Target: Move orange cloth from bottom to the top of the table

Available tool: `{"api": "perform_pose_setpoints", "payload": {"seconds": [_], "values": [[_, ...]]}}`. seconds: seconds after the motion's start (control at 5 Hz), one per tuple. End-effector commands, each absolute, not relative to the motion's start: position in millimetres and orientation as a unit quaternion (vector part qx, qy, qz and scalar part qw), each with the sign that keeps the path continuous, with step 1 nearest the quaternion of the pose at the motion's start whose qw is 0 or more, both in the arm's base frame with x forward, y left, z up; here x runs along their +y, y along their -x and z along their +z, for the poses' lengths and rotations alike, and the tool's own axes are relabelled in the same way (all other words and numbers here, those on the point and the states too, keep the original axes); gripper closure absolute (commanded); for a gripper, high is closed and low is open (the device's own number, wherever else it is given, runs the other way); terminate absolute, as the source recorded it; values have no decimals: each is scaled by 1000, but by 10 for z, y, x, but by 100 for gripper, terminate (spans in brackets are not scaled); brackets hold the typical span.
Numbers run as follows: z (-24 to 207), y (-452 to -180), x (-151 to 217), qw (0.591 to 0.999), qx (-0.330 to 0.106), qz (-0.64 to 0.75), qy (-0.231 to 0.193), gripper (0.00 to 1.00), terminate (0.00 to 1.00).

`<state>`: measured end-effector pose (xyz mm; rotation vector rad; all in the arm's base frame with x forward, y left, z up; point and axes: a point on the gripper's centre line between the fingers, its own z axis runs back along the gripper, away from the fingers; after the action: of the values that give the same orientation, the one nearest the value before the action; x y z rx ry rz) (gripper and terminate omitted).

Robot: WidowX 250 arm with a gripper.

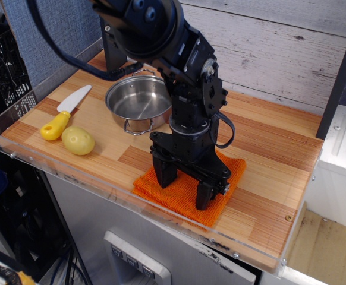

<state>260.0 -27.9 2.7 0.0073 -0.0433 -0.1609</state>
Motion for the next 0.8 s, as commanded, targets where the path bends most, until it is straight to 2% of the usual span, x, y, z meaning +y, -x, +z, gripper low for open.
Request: {"api": "perform_pose_setpoints", "payload": {"seconds": [0.0, 0.2, 0.6], "values": [[-244, -2488, -281, 996, 12, -91, 7, 0, 0], [-223, -2536, -225, 996, 10, -89, 12, 0, 0], [-81, -2995, -118, 995, -14, -96, 6, 0, 0]]}}
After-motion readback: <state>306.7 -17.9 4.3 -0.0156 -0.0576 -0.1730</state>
